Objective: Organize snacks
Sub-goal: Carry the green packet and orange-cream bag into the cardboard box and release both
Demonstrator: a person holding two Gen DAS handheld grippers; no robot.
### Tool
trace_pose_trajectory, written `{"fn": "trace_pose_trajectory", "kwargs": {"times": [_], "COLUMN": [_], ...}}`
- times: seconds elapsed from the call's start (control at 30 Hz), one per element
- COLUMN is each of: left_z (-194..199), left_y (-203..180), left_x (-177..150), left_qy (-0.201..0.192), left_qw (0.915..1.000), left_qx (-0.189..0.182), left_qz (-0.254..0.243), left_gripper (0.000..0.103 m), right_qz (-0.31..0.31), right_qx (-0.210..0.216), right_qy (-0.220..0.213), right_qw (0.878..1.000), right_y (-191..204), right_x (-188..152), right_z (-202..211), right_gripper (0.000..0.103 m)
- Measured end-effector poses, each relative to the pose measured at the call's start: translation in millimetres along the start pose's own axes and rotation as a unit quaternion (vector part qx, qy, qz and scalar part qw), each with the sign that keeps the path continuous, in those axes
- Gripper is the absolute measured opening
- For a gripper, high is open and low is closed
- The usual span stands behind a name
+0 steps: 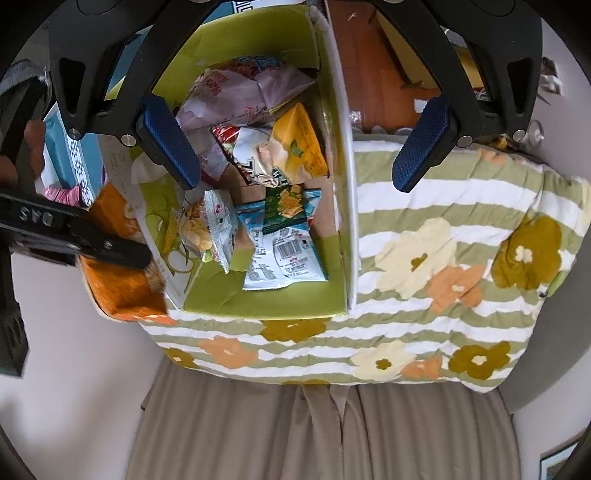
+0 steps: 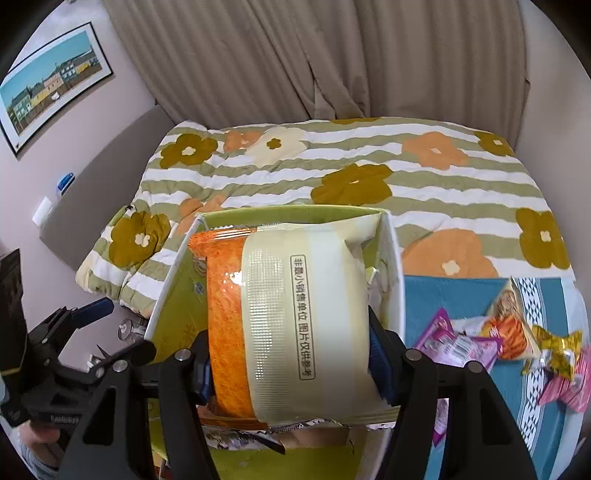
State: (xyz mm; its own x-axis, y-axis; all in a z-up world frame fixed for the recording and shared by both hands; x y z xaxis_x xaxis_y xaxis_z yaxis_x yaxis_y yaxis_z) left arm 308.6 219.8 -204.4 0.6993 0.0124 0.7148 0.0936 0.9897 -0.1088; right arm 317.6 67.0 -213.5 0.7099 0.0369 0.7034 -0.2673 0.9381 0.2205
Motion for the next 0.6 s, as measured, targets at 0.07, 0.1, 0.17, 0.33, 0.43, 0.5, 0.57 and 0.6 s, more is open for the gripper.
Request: {"fn": "trace_pose_trajectory", "kwargs": {"times": [0.07,0.1,0.17,0.33,0.43,0.5,0.57,0.6], "left_z": [-0.8,-1.3,-3.0,-4.9,-5.3,-6.2,-6.0,-5.1], "left_y": [3.8,5.2,8.0,12.1,12.9,13.0,11.8,11.5], "left_x": [-0.9,-1.8,-2.8,-10.4,-15.3,-18.3,-18.9,-18.4], "left_qy": [0.001,0.001,0.003,0.01,0.013,0.016,0.017,0.016], "left_qw": [1.0,1.0,1.0,0.9999,0.9999,0.9998,0.9997,0.9997], "left_qx": [0.0,0.0,0.001,-0.001,-0.002,-0.005,-0.006,-0.007], "left_qz": [0.003,0.005,0.007,0.009,0.011,0.014,0.016,0.017], "left_gripper": [0.103,0.103,0.103,0.103,0.103,0.103,0.103,0.103], "right_qz": [0.007,0.01,0.012,0.013,0.016,0.017,0.015,0.015], "right_qx": [0.001,0.002,0.005,0.015,0.006,0.003,0.003,0.0], "right_qy": [0.005,0.009,0.014,0.003,-0.02,-0.027,-0.029,-0.03], "right_qw": [1.0,1.0,1.0,1.0,1.0,0.999,0.999,0.999], "right_y": [5.0,8.0,12.0,20.7,19.5,17.6,17.8,16.8], "right_x": [2.1,3.1,2.5,1.3,1.7,-2.0,-4.2,-5.3], "right_z": [-7.0,-12.2,-18.8,-26.0,-19.2,-15.3,-13.0,-11.0], "right_gripper": [0.061,0.061,0.061,0.098,0.102,0.102,0.102,0.102]}}
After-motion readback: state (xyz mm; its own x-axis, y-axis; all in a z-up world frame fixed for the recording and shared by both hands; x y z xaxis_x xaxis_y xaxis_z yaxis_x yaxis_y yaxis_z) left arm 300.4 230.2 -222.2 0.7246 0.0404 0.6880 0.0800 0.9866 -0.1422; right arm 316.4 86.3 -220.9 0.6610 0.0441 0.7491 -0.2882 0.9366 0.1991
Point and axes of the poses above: each gripper's, at about its wrist camera, not at the fingertips, and z roughly against the way its jaws point, y to its left, x to its top, the point moved 10 cm from there along -z, roughly the way its jaws point, and after that the axes turned 11 degrees about -y, right-handed, at the moved point
